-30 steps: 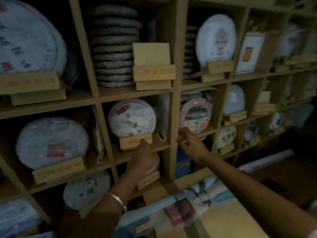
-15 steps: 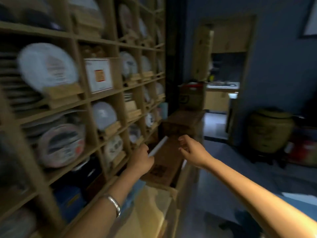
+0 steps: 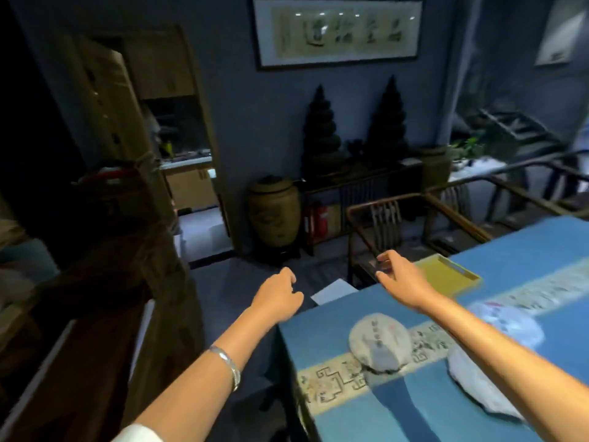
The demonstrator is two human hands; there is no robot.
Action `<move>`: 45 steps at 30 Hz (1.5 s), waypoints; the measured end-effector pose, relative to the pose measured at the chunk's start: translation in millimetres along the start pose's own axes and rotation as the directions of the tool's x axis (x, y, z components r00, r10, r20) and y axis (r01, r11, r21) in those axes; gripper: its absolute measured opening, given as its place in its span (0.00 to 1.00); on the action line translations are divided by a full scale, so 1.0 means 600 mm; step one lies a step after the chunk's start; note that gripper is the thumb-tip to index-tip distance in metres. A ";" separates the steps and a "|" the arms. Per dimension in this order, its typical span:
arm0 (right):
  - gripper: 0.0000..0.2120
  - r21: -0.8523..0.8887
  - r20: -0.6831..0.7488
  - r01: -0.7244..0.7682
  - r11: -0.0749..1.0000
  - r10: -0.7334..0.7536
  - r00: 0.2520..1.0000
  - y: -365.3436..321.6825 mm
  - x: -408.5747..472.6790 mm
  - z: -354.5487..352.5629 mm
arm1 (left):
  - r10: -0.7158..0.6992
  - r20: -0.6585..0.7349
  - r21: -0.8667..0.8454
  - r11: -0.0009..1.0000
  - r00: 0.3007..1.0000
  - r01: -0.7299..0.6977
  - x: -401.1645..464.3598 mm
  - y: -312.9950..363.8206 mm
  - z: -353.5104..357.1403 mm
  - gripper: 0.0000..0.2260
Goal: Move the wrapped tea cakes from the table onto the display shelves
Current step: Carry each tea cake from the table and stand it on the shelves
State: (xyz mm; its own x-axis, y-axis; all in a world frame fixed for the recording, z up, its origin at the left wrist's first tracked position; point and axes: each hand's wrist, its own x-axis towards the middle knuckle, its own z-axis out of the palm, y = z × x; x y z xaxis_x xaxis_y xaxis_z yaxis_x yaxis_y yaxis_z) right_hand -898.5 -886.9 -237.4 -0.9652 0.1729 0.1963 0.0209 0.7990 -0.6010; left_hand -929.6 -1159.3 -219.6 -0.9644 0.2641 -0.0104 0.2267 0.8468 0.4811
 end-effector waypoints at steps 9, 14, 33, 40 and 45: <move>0.19 -0.008 -0.050 -0.359 0.933 0.358 0.932 0.251 -0.089 -0.072 | 0.162 0.361 0.018 0.983 0.918 -0.181 0.137 0.188 0.233 0.17; 0.19 0.003 -0.031 -0.483 0.875 0.483 0.875 0.318 -0.110 -0.046 | 0.133 0.459 0.069 0.981 0.878 -0.184 0.195 0.192 0.327 0.17; 0.22 0.235 0.199 -0.839 0.490 0.821 0.535 0.396 0.043 0.320 | -0.181 0.564 0.006 0.977 0.806 0.215 0.405 0.006 0.587 0.33; 0.26 0.604 0.235 -0.777 0.174 0.894 0.382 0.386 0.053 0.362 | -0.133 0.703 -0.082 0.961 0.698 0.266 0.443 -0.017 0.588 0.34; 0.24 0.817 0.310 -0.575 -0.050 0.878 0.364 0.370 0.065 0.335 | -0.058 0.750 -0.362 0.798 0.659 0.482 0.451 -0.017 0.575 0.25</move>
State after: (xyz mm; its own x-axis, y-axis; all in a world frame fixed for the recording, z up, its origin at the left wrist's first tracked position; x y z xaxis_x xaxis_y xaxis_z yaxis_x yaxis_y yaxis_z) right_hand -984.0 -818.6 -518.8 -0.4143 0.5859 -0.6965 0.3409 -0.6096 -0.7156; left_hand -1146.0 -937.4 -529.5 -0.5465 0.4709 -0.6925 -0.3336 0.6361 0.6958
